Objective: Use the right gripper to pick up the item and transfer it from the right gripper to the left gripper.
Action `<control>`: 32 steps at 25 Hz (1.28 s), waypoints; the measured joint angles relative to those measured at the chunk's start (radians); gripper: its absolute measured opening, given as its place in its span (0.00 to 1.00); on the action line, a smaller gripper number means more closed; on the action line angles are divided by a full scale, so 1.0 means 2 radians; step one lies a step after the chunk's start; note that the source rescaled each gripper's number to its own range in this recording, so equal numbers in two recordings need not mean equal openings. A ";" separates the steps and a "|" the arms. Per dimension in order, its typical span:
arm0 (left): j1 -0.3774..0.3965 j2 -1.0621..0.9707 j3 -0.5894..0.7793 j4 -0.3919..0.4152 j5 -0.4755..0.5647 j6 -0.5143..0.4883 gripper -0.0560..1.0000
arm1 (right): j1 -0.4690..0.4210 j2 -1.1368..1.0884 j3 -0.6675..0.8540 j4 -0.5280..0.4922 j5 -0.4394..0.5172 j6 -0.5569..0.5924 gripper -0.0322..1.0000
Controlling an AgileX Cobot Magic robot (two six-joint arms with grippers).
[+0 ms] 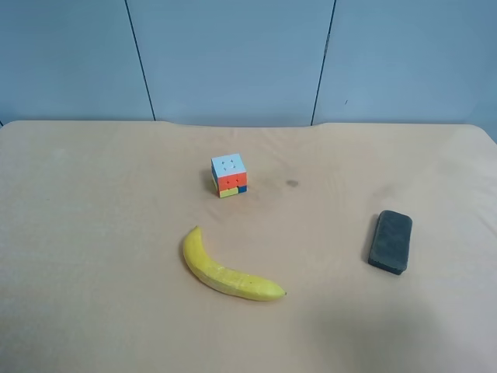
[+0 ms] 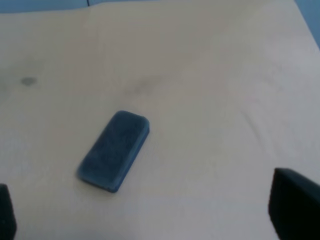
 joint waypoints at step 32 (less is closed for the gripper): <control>0.000 0.000 0.000 0.000 0.000 0.000 1.00 | 0.000 0.051 -0.008 0.005 0.011 0.072 1.00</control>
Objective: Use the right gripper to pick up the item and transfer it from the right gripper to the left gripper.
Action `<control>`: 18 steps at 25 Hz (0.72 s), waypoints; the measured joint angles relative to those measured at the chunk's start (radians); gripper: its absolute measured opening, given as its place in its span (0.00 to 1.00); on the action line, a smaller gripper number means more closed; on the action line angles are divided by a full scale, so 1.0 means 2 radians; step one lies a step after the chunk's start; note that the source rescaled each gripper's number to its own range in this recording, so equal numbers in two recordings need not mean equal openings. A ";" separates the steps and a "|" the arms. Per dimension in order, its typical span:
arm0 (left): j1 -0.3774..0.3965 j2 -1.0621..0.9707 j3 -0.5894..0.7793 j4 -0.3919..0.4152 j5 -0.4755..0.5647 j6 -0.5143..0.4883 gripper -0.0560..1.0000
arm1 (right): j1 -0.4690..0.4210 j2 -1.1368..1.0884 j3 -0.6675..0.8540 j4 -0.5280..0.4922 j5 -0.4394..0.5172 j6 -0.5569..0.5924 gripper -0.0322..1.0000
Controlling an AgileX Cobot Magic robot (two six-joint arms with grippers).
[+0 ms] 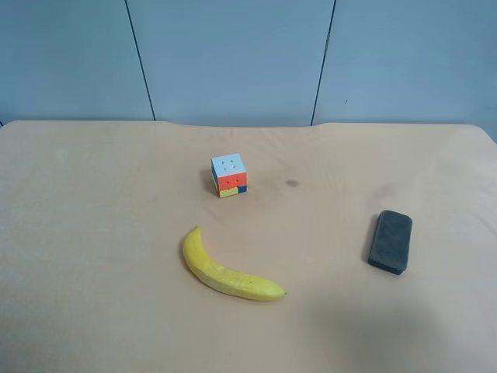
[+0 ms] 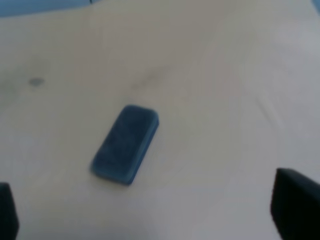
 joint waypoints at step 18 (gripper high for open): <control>0.000 0.000 0.000 0.000 0.000 0.000 1.00 | 0.000 0.488 -0.106 -0.036 -0.012 0.143 1.00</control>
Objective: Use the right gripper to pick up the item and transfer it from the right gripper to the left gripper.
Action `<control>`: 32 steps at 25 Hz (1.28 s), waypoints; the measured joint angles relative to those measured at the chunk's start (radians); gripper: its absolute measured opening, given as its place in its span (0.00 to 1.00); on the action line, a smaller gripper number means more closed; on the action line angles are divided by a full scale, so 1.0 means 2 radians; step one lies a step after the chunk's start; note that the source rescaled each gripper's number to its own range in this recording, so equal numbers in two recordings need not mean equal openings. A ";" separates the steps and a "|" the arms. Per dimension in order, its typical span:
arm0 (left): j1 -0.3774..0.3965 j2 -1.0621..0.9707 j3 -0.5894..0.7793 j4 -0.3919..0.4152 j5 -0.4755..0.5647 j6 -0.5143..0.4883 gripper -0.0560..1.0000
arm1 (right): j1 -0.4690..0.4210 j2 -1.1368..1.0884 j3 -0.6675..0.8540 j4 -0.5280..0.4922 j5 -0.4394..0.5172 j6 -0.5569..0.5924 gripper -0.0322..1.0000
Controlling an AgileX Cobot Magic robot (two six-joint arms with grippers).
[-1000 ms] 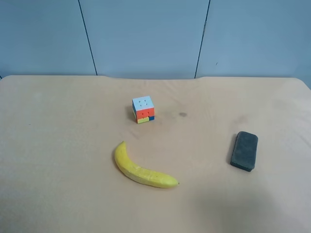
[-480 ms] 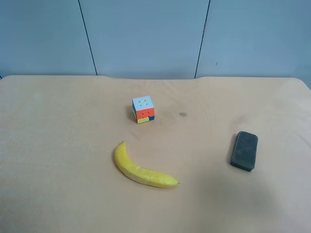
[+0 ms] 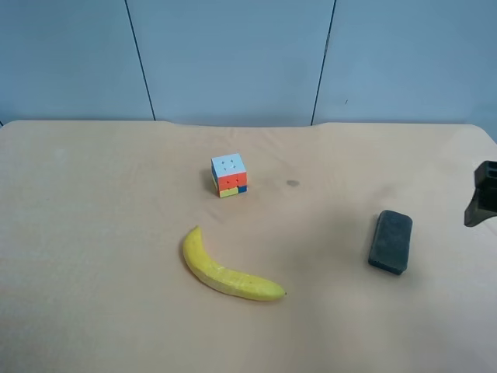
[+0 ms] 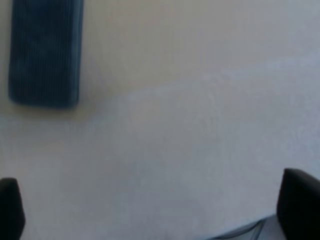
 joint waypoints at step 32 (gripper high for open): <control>0.000 0.000 0.000 0.000 0.000 0.000 1.00 | 0.000 0.295 -0.013 0.131 -0.191 -0.002 1.00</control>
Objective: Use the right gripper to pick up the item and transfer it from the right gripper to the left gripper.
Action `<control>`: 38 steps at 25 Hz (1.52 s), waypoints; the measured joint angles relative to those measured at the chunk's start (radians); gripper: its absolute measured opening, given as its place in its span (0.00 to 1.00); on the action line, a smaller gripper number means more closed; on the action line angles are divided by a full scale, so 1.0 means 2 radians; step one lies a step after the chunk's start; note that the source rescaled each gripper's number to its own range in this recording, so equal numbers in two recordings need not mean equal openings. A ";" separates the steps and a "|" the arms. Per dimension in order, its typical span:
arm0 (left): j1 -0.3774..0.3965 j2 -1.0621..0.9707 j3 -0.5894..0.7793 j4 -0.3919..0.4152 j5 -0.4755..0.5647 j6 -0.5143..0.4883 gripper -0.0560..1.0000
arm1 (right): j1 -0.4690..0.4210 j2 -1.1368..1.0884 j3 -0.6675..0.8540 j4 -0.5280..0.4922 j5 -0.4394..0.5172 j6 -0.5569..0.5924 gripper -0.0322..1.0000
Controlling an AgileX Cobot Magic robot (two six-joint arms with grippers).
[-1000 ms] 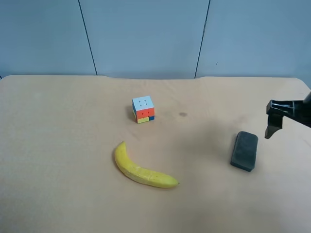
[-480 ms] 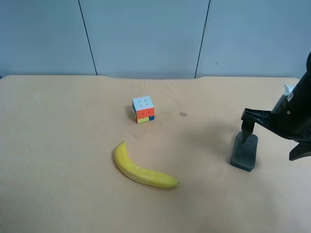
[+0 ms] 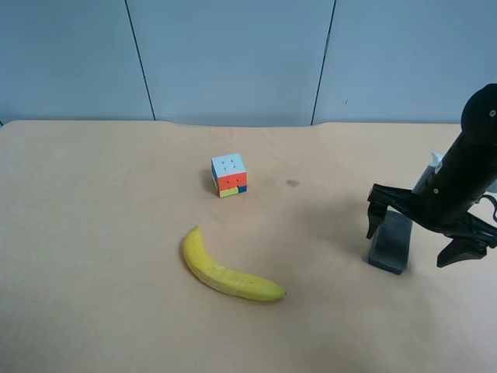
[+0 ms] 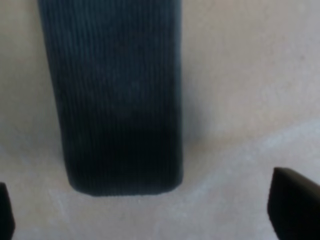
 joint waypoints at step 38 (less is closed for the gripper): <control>0.000 0.000 0.000 0.000 0.000 0.000 1.00 | 0.000 0.088 -0.030 0.001 -0.007 -0.021 0.87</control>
